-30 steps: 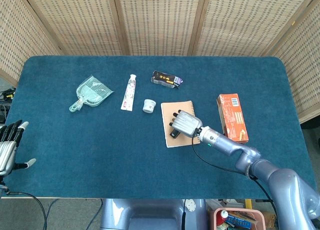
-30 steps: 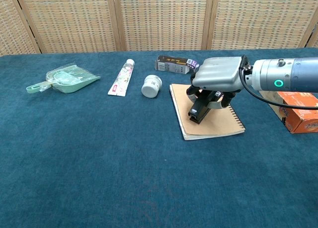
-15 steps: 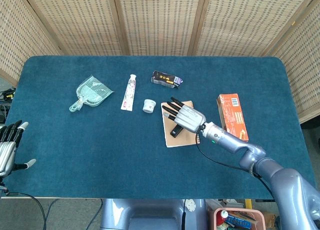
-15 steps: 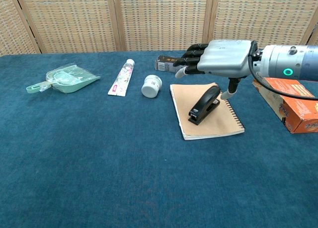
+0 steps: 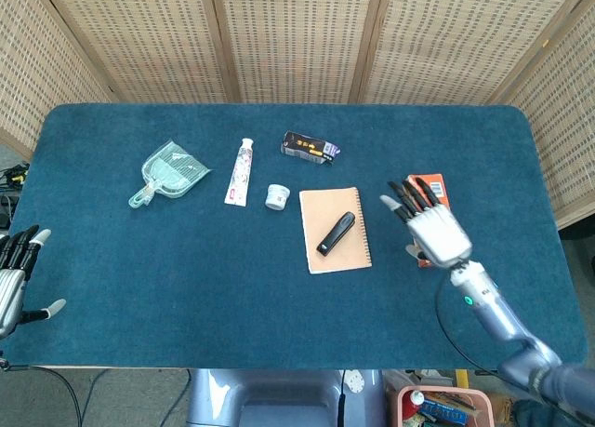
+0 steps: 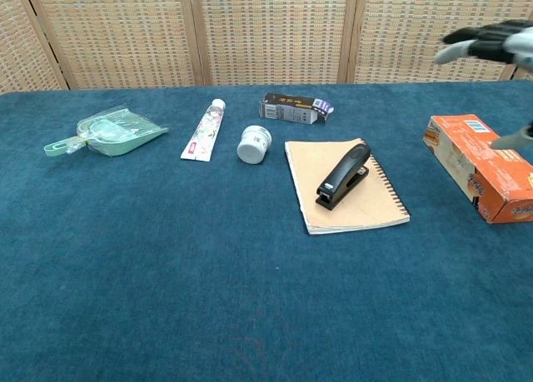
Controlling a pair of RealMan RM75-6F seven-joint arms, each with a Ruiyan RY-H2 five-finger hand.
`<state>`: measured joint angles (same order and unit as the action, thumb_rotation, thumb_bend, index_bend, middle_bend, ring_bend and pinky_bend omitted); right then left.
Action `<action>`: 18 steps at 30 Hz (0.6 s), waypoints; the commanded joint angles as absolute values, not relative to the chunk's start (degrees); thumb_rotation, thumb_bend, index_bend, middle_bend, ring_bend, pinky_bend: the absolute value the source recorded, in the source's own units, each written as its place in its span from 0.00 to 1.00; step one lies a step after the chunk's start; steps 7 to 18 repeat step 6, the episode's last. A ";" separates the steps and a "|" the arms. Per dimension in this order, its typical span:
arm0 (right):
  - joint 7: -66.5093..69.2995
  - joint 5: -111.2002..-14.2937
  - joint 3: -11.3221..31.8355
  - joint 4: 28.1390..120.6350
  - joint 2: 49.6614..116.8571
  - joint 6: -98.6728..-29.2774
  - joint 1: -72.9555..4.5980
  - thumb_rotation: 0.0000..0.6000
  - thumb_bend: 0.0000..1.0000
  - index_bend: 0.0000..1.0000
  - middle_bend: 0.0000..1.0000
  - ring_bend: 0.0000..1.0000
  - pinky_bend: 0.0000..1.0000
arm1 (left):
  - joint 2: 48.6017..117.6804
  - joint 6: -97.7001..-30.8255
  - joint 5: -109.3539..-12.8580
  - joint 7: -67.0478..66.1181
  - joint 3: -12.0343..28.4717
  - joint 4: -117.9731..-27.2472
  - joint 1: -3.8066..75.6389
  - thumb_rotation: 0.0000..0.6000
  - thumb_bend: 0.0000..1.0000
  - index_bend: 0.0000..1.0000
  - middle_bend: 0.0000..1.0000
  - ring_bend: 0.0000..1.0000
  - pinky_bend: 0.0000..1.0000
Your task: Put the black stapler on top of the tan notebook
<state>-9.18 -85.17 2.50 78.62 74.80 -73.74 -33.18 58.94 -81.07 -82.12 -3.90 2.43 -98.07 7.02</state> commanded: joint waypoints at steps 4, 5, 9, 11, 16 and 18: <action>-9.11 -78.97 0.59 89.21 68.19 -87.12 -18.14 1.00 0.00 0.00 0.00 0.00 0.00 | 59.92 -84.05 -85.08 -3.67 1.91 -96.89 6.04 1.00 0.00 0.00 0.00 0.00 0.00; -8.76 -79.30 0.18 88.65 68.33 -87.92 -17.13 1.00 0.00 0.00 0.00 0.00 0.00 | 60.18 -84.24 -85.42 -3.67 1.82 -96.58 5.99 1.00 0.00 0.00 0.00 0.00 0.00; -8.34 -79.66 -0.22 87.95 68.49 -88.88 -15.92 1.00 0.00 0.00 0.00 0.00 0.00 | 60.46 -84.33 -85.78 -3.70 1.66 -96.33 5.95 1.00 0.00 0.00 0.00 0.00 0.00; -8.34 -79.66 -0.22 87.95 68.49 -88.88 -15.92 1.00 0.00 0.00 0.00 0.00 0.00 | 60.46 -84.33 -85.78 -3.70 1.66 -96.33 5.95 1.00 0.00 0.00 0.00 0.00 0.00; -8.34 -79.66 -0.22 87.95 68.49 -88.88 -15.92 1.00 0.00 0.00 0.00 0.00 0.00 | 60.46 -84.33 -85.78 -3.70 1.66 -96.33 5.95 1.00 0.00 0.00 0.00 0.00 0.00; -8.34 -79.66 -0.22 87.95 68.49 -88.88 -15.92 1.00 0.00 0.00 0.00 0.00 0.00 | 60.46 -84.33 -85.78 -3.70 1.66 -96.33 5.95 1.00 0.00 0.00 0.00 0.00 0.00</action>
